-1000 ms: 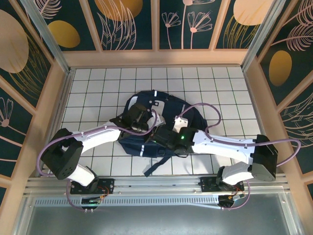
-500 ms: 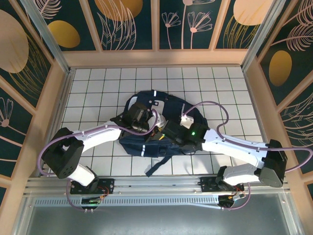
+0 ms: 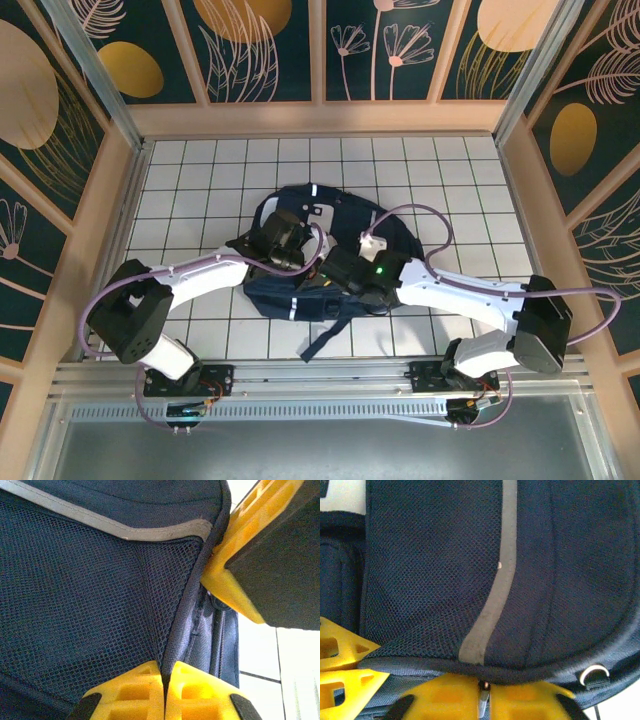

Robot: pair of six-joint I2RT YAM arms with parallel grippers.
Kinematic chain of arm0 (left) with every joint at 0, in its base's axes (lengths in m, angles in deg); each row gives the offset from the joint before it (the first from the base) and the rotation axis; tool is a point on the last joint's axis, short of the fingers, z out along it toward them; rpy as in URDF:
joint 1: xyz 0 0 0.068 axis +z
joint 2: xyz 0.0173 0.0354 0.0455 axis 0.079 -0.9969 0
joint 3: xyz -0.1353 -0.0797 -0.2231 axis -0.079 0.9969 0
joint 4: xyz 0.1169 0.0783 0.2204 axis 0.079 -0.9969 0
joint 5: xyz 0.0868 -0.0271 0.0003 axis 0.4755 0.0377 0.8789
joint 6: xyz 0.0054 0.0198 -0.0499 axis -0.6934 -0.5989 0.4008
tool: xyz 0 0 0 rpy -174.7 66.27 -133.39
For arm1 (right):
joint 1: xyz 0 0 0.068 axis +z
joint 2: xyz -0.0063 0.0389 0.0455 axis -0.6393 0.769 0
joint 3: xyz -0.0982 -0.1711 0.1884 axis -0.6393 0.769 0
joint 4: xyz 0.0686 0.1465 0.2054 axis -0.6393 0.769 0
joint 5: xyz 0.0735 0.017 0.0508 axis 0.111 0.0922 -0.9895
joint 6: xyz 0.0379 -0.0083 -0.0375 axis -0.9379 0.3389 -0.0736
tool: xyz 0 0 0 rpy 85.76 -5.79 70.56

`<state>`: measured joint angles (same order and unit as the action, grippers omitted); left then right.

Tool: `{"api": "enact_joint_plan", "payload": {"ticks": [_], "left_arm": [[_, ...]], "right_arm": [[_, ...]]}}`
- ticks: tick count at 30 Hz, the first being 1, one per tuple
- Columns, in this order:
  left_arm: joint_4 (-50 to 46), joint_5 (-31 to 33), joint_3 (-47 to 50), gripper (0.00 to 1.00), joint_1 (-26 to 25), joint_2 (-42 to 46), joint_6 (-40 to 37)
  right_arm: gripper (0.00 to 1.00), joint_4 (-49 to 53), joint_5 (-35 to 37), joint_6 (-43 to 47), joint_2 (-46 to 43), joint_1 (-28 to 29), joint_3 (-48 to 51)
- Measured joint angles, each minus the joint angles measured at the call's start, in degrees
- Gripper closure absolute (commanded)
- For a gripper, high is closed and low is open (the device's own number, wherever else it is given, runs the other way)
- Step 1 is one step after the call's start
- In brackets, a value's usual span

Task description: Pack the student bag

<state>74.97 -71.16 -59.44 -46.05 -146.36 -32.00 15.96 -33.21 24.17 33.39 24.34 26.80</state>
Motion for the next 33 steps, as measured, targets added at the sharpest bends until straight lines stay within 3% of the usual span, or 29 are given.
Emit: {"api": "enact_joint_plan", "payload": {"ticks": [9,18,24,29,33], "left_arm": [[0.52,2.29,0.7,1.0,-0.04,2.12,-6.27],[0.87,8.98,4.42,1.0,-0.2,5.68,-19.82],[0.2,13.29,6.03,1.0,-0.13,7.56,-28.81],[-1.44,14.62,6.38,1.0,3.63,8.07,-32.96],[-3.37,13.11,5.95,0.86,9.51,8.07,-34.36]], "right_arm": [[1.0,-1.99,-1.29,9.4,-5.77,-1.9,1.97],[1.0,-5.18,-15.56,28.46,-17.09,-14.93,8.61],[1.0,-7.69,-22.25,35.21,-17.64,-17.16,11.37],[1.0,-12.9,-29.31,38.4,-17.46,-17.2,13.9],[1.0,-19.15,-33.83,38.91,-16.52,-14.82,14.56]]}}
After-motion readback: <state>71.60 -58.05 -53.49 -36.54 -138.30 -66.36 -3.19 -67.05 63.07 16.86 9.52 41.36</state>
